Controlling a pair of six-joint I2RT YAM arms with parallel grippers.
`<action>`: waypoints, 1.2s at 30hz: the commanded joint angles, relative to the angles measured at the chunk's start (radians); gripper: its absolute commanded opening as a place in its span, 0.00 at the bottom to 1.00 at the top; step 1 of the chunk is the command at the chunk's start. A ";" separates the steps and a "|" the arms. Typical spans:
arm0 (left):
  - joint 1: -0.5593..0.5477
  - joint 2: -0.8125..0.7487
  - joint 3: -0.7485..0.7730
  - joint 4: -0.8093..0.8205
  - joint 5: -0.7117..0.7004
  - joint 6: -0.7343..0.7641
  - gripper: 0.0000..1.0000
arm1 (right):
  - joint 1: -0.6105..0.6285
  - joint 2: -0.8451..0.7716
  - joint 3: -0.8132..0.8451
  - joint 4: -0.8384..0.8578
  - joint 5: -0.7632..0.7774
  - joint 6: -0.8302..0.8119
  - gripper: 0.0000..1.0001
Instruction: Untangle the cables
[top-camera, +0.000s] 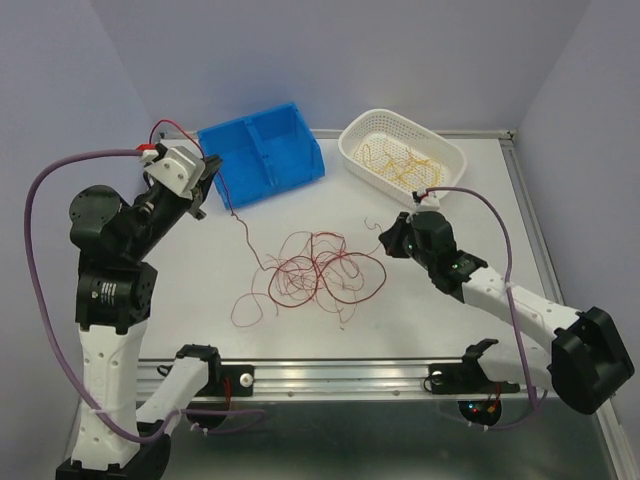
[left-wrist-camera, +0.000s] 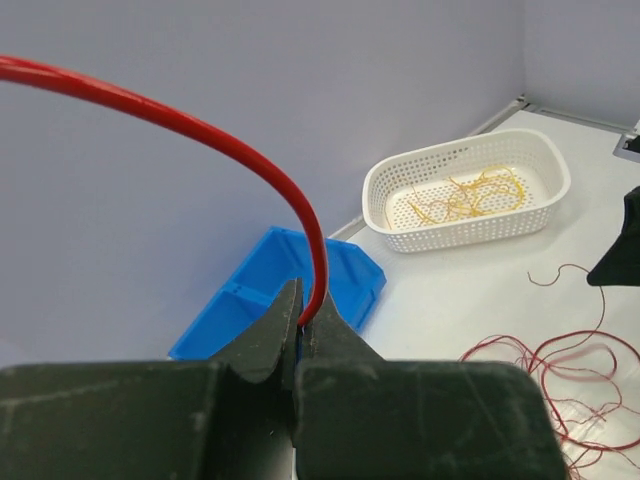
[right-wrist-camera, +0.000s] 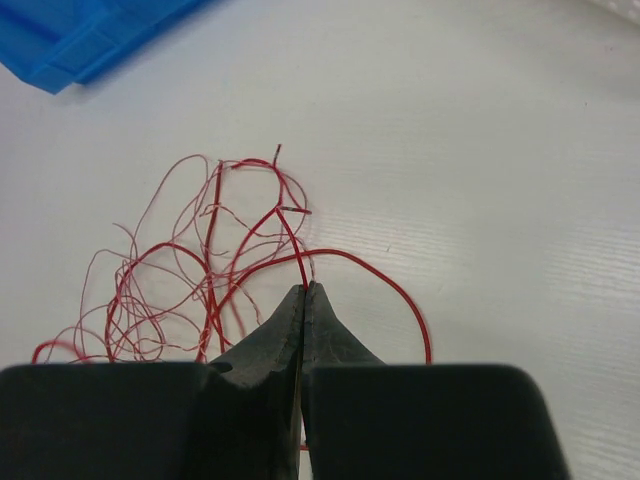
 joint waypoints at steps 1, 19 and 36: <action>0.003 0.009 0.099 0.038 -0.045 0.017 0.00 | -0.002 0.032 0.025 -0.010 -0.005 0.010 0.00; 0.003 0.253 0.667 0.041 -0.093 -0.004 0.00 | 0.007 0.067 0.189 0.023 -0.369 -0.146 0.93; 0.003 0.198 0.521 0.166 -0.033 -0.054 0.00 | 0.231 0.397 0.511 0.019 -0.722 -0.445 0.87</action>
